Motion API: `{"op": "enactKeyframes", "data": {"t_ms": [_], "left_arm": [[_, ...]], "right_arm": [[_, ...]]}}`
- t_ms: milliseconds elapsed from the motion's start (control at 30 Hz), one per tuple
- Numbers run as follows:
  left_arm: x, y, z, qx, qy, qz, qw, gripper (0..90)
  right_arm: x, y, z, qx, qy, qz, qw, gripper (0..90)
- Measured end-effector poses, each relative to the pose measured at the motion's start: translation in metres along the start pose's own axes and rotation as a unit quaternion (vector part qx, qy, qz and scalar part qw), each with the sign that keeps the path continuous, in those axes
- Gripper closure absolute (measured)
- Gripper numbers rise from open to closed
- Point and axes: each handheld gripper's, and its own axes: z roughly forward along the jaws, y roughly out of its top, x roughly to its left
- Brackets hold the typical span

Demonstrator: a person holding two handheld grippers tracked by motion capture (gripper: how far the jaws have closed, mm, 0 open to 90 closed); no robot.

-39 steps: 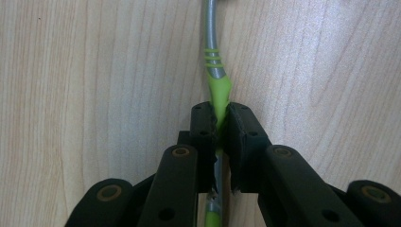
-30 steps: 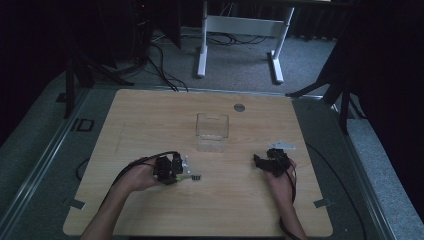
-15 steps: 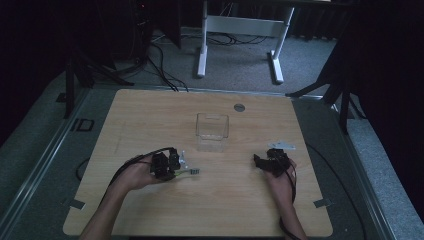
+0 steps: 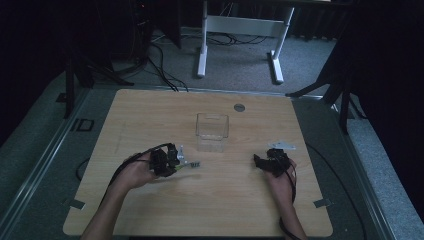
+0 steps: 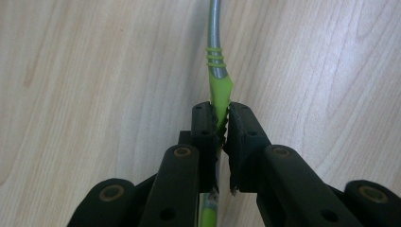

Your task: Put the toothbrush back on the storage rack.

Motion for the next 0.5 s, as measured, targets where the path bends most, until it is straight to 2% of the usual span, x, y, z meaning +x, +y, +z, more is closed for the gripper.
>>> {"op": "enactKeyframes", "data": {"t_ms": [500], "left_arm": [[0.0031, 0.0011, -0.0099, -0.036, 0.014, -0.024, 0.9989, 81.8]], "right_arm": [[0.0, 0.0, 0.0, 0.0, 0.0, 0.0, 1.0, 27.2]]}}
